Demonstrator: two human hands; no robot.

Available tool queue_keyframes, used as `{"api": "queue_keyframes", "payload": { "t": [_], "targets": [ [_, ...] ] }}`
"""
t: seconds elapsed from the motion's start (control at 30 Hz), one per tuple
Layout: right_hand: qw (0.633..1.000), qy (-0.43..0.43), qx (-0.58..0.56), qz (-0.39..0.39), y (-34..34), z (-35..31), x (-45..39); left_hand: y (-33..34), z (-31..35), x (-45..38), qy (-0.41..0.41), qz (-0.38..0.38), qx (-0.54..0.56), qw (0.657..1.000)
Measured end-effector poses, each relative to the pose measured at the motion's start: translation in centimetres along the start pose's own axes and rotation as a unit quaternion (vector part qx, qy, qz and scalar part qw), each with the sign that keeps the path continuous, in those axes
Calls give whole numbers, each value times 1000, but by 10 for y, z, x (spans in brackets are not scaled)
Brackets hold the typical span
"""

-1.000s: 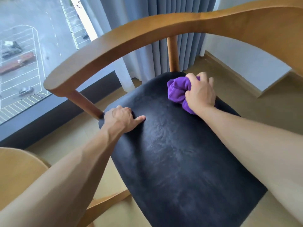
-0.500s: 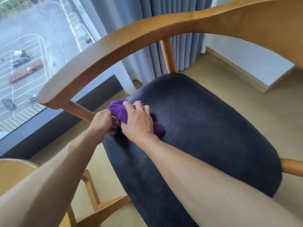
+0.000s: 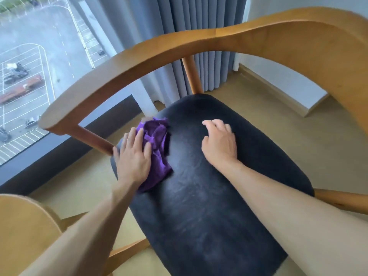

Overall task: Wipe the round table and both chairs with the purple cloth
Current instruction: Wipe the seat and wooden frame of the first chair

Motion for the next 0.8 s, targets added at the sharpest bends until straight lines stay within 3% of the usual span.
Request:
{"api": "queue_keyframes", "payload": {
  "t": [0.1,0.27,0.33,0.43,0.5,0.57,0.63,0.73,0.8],
  "targets": [
    [992,-50,118,9,-14,37,-7,23,11,30,16,5,-98,995],
    [979,-92,171,-69,-21,64,-23,20,8,2,191,38,-157,968],
    [978,-91,164,-88,-22,67,-28,19,2,-23,126,60,-140,980],
    [981,-79,140,-110,-23,70,-31,28,16,-42,-93,101,-98,986],
    [984,-66,115,-120,-26,69,-33,32,42,-45,-142,90,-64,984],
    [985,-57,100,-131,-29,66,-36,33,79,-37,-73,73,-45,994],
    [985,-55,93,-137,-31,64,-36,42,126,-14,50,54,-23,997],
    [985,-58,80,-138,-32,59,-26,57,178,31,218,5,15,976],
    [984,-63,79,-148,-31,61,-14,54,178,31,321,-26,17,946]
  ]
}}
Point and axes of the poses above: each hand's wrist, its own x-axis away from the middle knuckle, its own y-axis out of the palm, z = x × y, the point moved 6 cm from there along -x, towards the middle knuckle, and after that the axes turned 15 degrees about z, right-handed, at the moved point
